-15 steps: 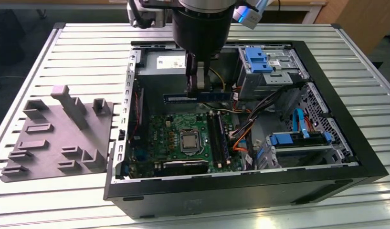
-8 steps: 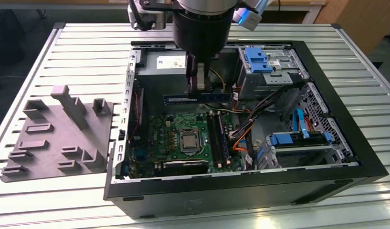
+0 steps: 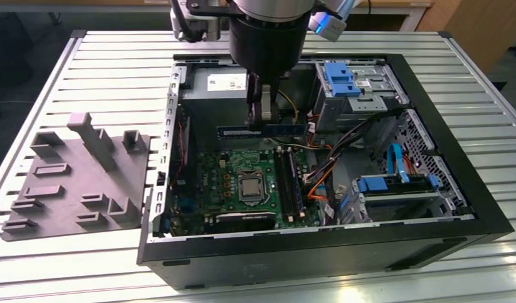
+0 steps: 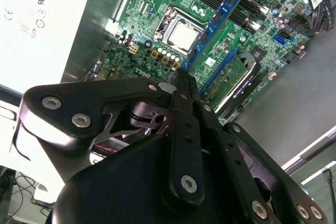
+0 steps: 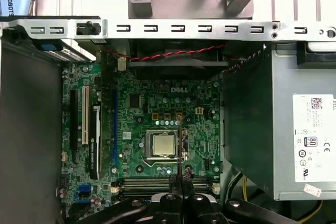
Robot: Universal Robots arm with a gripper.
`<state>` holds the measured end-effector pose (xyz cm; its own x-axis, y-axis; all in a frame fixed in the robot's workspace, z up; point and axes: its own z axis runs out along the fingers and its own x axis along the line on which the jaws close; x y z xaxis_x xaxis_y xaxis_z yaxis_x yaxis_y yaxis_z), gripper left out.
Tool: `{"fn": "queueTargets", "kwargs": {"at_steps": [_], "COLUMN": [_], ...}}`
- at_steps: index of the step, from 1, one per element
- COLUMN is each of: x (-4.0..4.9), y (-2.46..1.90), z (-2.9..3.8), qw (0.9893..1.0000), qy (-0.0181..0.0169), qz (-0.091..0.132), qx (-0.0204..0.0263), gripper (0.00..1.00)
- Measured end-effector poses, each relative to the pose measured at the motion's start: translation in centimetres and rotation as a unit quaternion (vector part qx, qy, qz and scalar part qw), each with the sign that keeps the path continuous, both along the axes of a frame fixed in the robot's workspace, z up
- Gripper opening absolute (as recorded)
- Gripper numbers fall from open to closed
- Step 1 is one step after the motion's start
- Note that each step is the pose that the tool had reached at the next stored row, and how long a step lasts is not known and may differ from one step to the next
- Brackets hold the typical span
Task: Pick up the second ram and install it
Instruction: 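Pick up the second ram and move it above second insertion slot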
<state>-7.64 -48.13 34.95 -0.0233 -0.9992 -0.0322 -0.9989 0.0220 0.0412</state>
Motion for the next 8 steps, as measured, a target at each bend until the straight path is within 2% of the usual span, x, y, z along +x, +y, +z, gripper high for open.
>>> {"fn": "queueTargets", "kwargs": {"at_steps": [8], "x": [0.01], "y": [0.00], "z": [-0.25], "qw": [1.0000], "qy": [0.0000], "qz": [0.000], "qx": [0.0000], "gripper": [0.12]}}
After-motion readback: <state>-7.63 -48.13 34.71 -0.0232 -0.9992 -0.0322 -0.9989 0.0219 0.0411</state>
